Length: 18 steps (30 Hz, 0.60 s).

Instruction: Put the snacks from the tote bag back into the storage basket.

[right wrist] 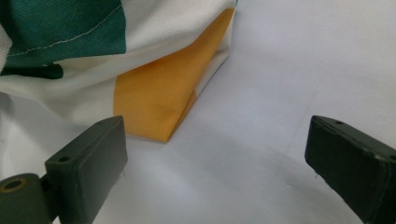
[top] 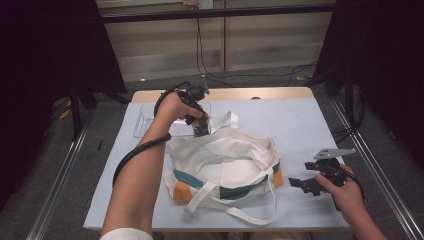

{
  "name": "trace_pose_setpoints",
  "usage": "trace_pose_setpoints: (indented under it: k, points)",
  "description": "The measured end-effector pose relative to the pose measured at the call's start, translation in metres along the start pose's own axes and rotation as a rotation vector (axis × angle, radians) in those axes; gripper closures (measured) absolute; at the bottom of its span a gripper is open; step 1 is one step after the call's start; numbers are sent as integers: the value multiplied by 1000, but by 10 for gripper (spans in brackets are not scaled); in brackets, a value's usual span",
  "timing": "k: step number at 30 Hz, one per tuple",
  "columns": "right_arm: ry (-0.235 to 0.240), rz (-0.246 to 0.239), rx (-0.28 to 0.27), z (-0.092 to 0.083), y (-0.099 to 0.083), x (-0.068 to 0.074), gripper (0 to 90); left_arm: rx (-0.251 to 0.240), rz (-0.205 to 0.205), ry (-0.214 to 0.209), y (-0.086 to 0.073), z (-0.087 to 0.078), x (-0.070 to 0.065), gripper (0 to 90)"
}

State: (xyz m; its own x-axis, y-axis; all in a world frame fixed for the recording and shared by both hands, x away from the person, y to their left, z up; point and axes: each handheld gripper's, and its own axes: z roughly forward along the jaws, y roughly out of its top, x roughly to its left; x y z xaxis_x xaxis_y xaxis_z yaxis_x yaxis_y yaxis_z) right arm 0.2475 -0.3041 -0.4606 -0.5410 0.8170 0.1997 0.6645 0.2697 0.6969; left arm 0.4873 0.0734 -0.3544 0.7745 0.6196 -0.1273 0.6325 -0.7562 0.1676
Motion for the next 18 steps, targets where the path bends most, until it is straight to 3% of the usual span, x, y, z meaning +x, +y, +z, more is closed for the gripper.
trace_pose_setpoints:
  k: [3, 6, 8, 9, 18]
  points:
    - [-3, -2, -1, 0, 0, 0, 54, -1, 2, 3, -3, -2, 0, 159]
    - [-2, -5, 1, 0, 0, 1, 54, -13, -24, 6, -6, -3, -1, 143]
    - [-3, -8, -2, 0, 1, 1, 54, -5, -4, 3, -7, -4, 1, 136]
    - [-2, -6, -3, 0, 1, 1, 54, -14, -24, 8, -9, -4, -1, 134]
    - [5, -9, 0, 3, 3, 3, 54, -19, -14, 7, -15, -9, 0, 113]
